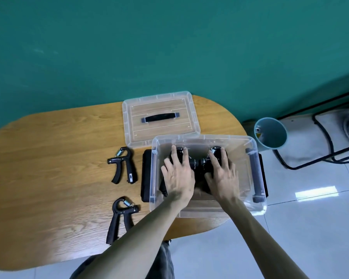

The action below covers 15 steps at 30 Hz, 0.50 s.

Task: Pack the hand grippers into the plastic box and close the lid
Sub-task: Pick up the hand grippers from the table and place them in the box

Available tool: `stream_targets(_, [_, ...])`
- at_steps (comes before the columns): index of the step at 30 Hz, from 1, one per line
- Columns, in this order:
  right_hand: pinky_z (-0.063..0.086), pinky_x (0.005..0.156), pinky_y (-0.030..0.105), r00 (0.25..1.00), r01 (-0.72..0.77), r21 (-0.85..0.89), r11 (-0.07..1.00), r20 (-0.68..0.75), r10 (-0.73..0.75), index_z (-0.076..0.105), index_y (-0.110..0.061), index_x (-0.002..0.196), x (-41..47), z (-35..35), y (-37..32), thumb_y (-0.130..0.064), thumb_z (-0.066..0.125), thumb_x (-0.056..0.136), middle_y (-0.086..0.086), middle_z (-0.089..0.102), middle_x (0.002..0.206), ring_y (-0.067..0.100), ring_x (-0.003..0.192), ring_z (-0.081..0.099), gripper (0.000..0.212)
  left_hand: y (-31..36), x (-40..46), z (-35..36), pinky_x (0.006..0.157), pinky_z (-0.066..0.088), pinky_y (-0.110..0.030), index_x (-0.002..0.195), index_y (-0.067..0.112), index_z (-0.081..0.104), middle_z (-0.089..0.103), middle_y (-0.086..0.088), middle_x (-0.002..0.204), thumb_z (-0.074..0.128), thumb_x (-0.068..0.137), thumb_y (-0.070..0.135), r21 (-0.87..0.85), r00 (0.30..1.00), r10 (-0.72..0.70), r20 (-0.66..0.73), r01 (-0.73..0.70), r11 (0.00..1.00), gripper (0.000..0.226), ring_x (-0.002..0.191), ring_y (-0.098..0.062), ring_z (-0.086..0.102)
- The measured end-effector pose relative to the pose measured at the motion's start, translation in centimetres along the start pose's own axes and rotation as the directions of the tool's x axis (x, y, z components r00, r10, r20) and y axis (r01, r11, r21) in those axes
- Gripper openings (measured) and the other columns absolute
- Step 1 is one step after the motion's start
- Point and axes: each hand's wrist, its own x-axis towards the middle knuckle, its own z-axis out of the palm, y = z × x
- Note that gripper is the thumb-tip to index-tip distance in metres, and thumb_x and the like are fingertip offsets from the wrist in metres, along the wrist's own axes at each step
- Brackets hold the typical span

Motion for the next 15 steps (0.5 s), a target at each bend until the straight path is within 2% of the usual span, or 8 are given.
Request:
stream_targets(3, [0.033, 0.11, 0.06, 1.0, -0.021, -0.059, 0.998, -0.013, 0.02, 0.04, -0.024, 0.149, -0.2, -0.2, -0.2, -0.032, 0.062, 0.085, 0.016, 0.029, 0.16, 0.044, 0.14, 0.032, 0.068, -0.3, -0.1, -0.1, 0.089, 0.043, -0.047, 0.153, 0.02, 0.034, 0.024, -0.02, 0.161, 0.058, 0.091, 0.042, -0.015, 1.0, 0.023, 0.0, -0.023, 1.0, 0.07, 0.115, -0.038, 0.048])
stream_targets(5, [0.029, 0.113, 0.059, 0.997, -0.04, -0.064, 0.997, -0.066, 0.036, 0.041, -0.025, 0.148, -0.4, -0.7, -0.8, -0.04, 0.046, 0.088, 0.016, 0.031, 0.159, 0.042, 0.143, 0.029, 0.063, -0.9, -0.6, -0.6, 0.101, 0.04, -0.051, 0.156, 0.022, 0.026, 0.01, -0.019, 0.165, 0.049, 0.094, 0.046, -0.034, 0.999, 0.047, 0.005, -0.047, 0.998, 0.07, 0.136, -0.043, 0.036])
stream_targets(7, [0.029, 0.112, 0.057, 0.988, -0.063, -0.014, 0.998, -0.141, 0.06, 0.043, -0.024, 0.146, -0.3, -1.3, -1.6, -0.04, 0.038, 0.09, 0.015, 0.034, 0.158, 0.039, 0.142, 0.031, 0.059, -1.8, -1.2, -1.3, 0.111, 0.034, -0.051, 0.158, 0.02, 0.022, 0.003, -0.016, 0.167, 0.045, 0.098, 0.041, -0.06, 0.992, 0.12, -0.046, -0.122, 0.991, 0.067, 0.148, -0.04, 0.021])
stream_targets(10, [0.034, 0.107, 0.055, 0.967, -0.058, 0.055, 0.997, -0.244, 0.07, 0.047, -0.022, 0.142, 0.5, -2.4, -4.3, -0.03, 0.043, 0.093, 0.013, 0.039, 0.154, 0.039, 0.134, 0.038, 0.049, -3.5, -2.0, -2.1, 0.118, 0.027, -0.048, 0.156, 0.017, 0.026, 0.01, -0.007, 0.168, 0.043, 0.101, 0.026, -0.174, 0.954, 0.248, -0.166, -0.276, 0.945, 0.058, 0.152, -0.027, 0.013])
stream_targets(13, [0.035, 0.103, 0.054, 0.96, 0.028, 0.064, 0.998, -0.281, -0.009, 0.046, -0.021, 0.141, 1.5, -3.3, -7.6, -0.024, 0.044, 0.098, 0.013, 0.04, 0.153, 0.038, 0.129, 0.04, 0.043, -4.4, -2.4, -3.4, 0.118, 0.023, -0.041, 0.153, 0.019, 0.033, 0.019, 0.0, 0.166, 0.045, 0.101, 0.02, -0.3, 0.947, 0.187, -0.263, -0.264, 0.917, 0.053, 0.151, -0.02, 0.017])
stream_targets(15, [0.037, 0.099, 0.053, 0.952, 0.085, 0.073, 0.994, -0.302, -0.059, 0.045, -0.021, 0.142, 1.7, -3.5, -10.0, -0.025, 0.038, 0.099, 0.013, 0.041, 0.151, 0.038, 0.124, 0.042, 0.044, -5.7, -2.7, -4.1, 0.116, 0.025, -0.041, 0.153, 0.018, 0.035, 0.021, 0.0, 0.165, 0.044, 0.102, 0.021, -0.327, 0.95, 0.143, -0.277, -0.234, 0.916, 0.052, 0.15, -0.02, 0.021])
